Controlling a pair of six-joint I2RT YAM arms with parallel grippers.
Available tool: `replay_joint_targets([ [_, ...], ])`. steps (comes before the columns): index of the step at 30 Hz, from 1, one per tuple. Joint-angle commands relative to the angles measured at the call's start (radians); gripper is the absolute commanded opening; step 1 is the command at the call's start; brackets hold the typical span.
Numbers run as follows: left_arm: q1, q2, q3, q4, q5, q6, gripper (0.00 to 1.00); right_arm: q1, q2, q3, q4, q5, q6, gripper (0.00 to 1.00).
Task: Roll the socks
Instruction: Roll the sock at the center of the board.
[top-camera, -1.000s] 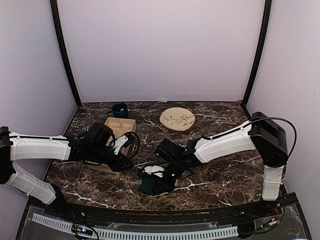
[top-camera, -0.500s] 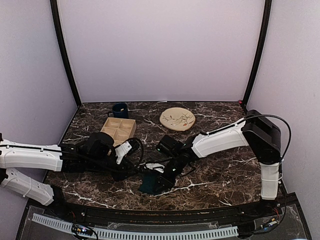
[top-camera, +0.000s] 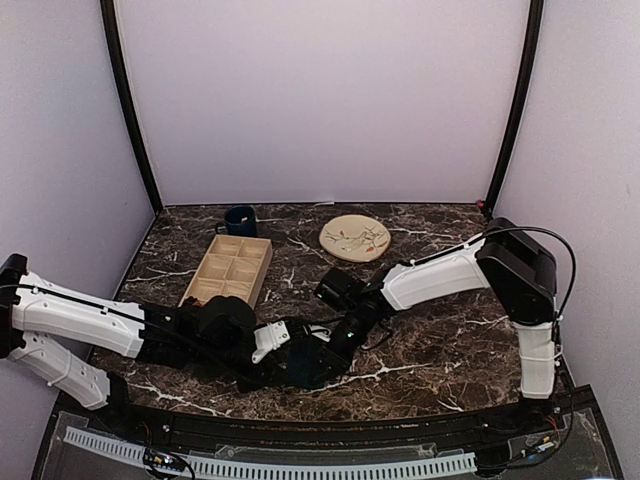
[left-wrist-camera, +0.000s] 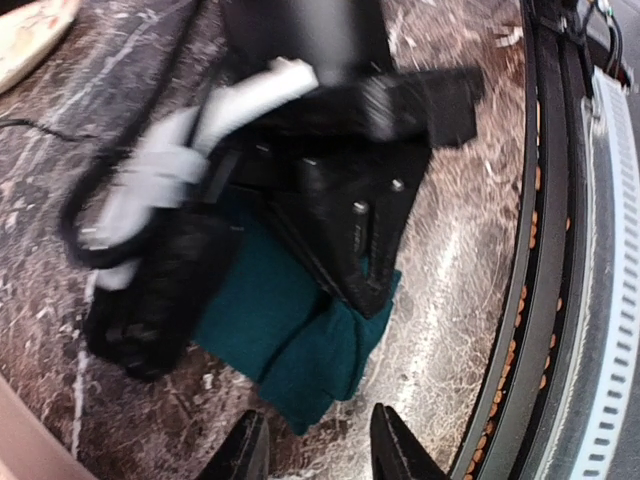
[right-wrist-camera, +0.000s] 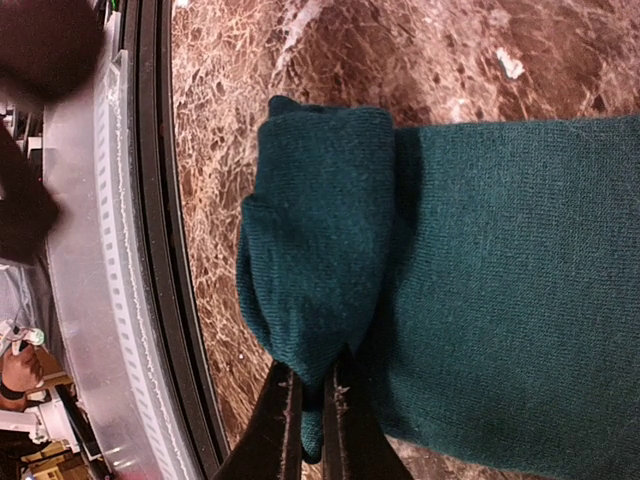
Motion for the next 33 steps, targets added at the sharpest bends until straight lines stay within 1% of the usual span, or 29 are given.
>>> replay_joint_targets([
  [1,-0.039,0.070,0.050,-0.037,-0.039,0.073,0.39,-0.013,0.045,0.007,-0.082,0.019,-0.011,0.00],
  [9,-0.059,0.149,0.081,-0.040,-0.045,0.140,0.40,-0.017,0.051,0.015,-0.098,0.010,-0.020,0.00],
  [18,-0.062,0.216,0.097,-0.024,-0.053,0.179,0.39,-0.017,0.060,0.026,-0.110,0.002,-0.030,0.00],
  [27,-0.062,0.266,0.124,-0.020,-0.060,0.222,0.40,-0.017,0.063,0.026,-0.119,-0.003,-0.037,0.00],
  [33,-0.062,0.266,0.124,0.001,-0.071,0.234,0.40,-0.016,0.062,0.020,-0.119,-0.003,-0.040,0.00],
])
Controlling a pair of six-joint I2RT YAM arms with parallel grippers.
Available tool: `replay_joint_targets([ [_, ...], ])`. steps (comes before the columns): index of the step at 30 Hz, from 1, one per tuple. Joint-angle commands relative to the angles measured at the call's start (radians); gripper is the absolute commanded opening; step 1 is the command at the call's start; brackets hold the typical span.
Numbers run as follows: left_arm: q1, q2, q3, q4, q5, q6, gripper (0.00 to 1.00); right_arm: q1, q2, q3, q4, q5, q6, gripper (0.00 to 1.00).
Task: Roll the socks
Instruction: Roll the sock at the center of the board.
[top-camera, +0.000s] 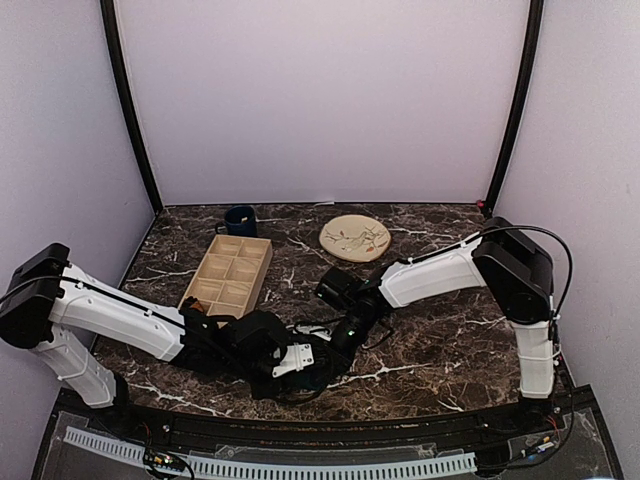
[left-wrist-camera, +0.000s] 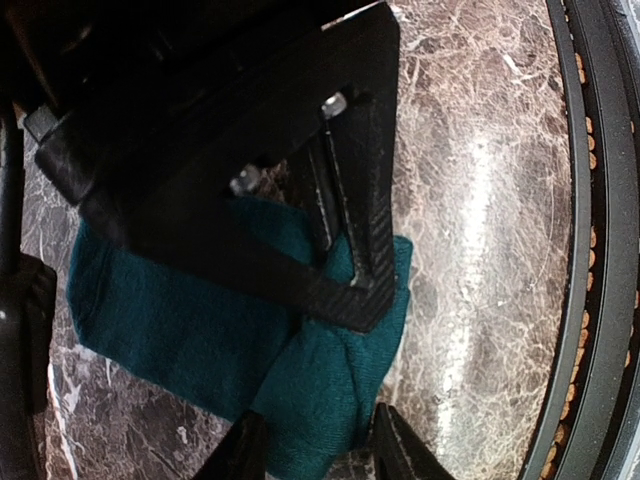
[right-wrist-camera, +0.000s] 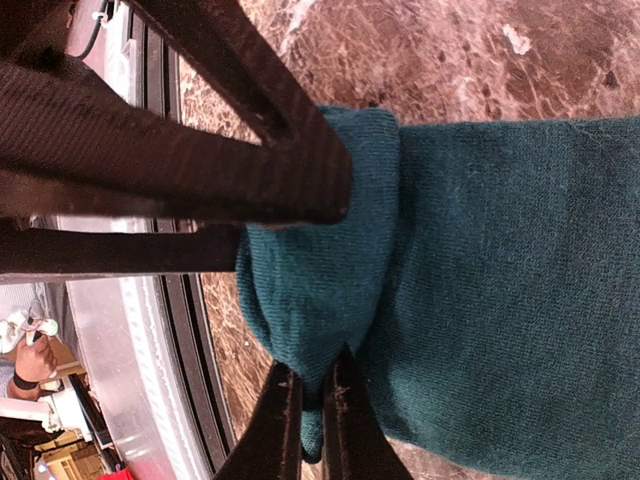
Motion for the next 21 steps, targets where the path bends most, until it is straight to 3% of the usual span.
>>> replay_joint_targets([
  [1,-0.005,0.007,0.022,0.010,-0.013,0.025,0.40,-0.004,0.039,-0.010,-0.055,0.037,-0.013,0.00],
  [15,-0.005,0.051,0.026,0.024,-0.034,0.033,0.38,-0.004,0.038,-0.012,-0.063,0.026,-0.020,0.00],
  [21,-0.005,0.073,0.029,0.030,-0.042,0.036,0.24,-0.004,0.040,-0.013,-0.065,0.021,-0.019,0.00],
])
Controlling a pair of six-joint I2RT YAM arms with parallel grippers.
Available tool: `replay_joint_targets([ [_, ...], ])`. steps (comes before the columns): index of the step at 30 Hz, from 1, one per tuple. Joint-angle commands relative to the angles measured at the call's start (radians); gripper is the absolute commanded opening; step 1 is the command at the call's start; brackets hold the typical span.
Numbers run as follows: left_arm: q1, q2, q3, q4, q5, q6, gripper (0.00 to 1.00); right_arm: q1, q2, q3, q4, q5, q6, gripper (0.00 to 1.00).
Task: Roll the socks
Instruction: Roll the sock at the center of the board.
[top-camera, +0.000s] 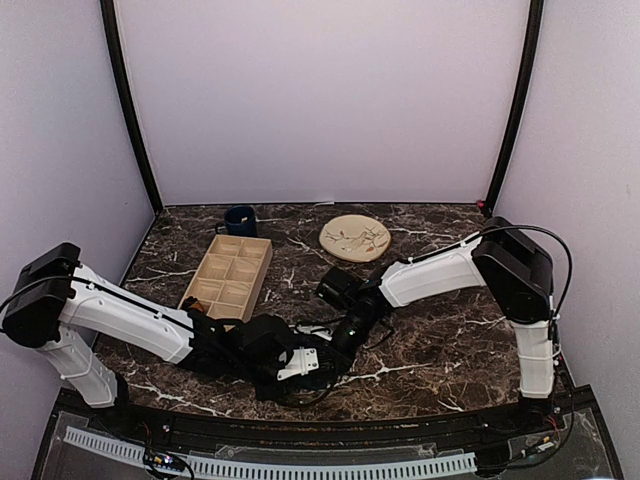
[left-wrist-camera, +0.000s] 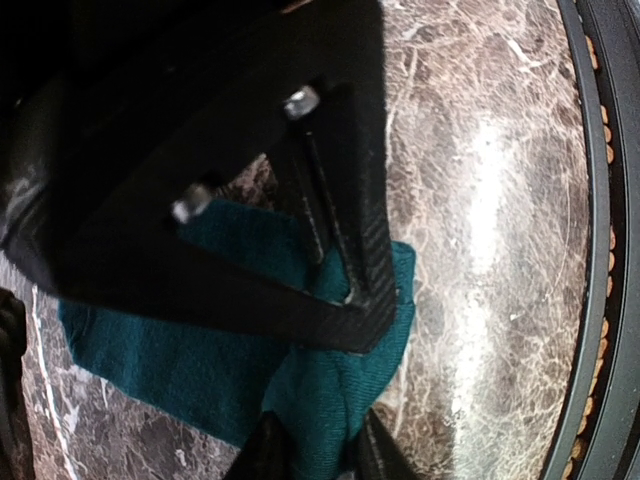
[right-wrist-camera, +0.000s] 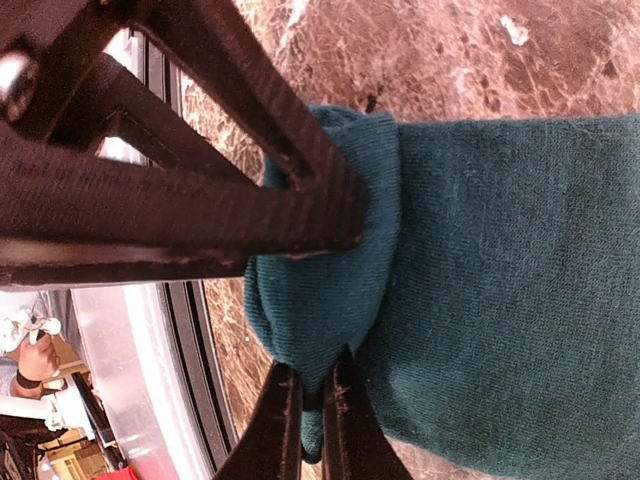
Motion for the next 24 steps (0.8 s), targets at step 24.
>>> replay_joint_targets([
  [24,0.028,0.056,0.065,-0.080,0.074,-0.013,0.00,-0.078,-0.055,-0.142,0.104,0.018,0.100,0.30],
])
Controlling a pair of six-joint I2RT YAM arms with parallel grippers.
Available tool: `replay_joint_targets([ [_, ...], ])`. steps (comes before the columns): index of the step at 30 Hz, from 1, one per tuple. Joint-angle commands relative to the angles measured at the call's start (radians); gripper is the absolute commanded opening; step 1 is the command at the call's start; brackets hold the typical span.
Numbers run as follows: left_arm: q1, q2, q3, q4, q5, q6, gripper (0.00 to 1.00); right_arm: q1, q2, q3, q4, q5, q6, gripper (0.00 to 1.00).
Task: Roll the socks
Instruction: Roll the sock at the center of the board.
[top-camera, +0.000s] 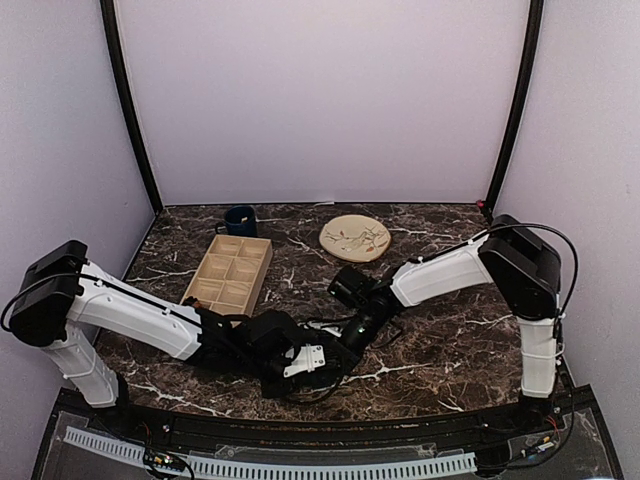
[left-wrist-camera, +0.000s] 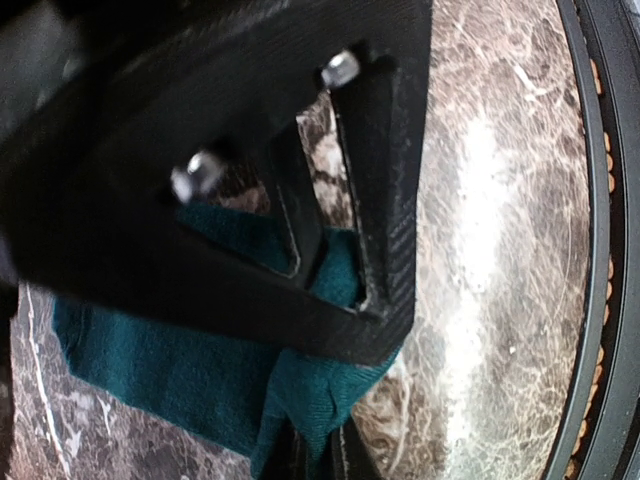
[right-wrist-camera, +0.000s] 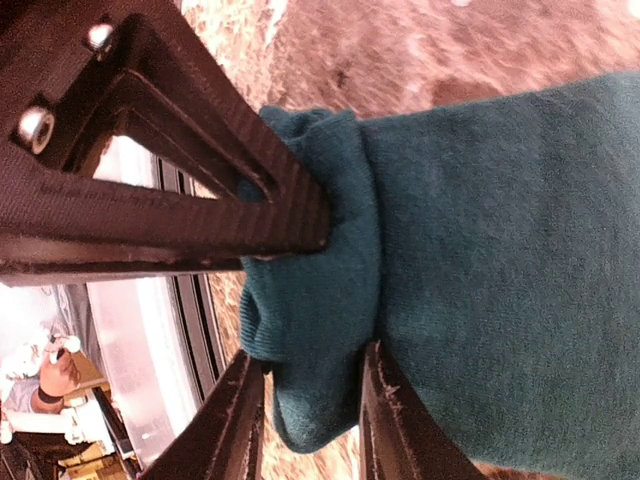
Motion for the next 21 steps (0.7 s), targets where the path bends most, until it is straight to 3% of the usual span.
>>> replay_joint_targets([
  [1,0.027,0.015,0.023,-0.065,0.059,-0.013,0.00,-0.040,-0.030,-0.070,0.045,0.051,0.053,0.31],
  [10,0.074,0.028,0.083,-0.137,0.150,0.006,0.00,-0.083,-0.095,-0.178,0.157,0.036,0.130,0.32],
  [21,0.115,0.117,0.222,-0.333,0.337,0.051,0.00,-0.104,-0.201,-0.309,0.382,0.103,0.289,0.33],
])
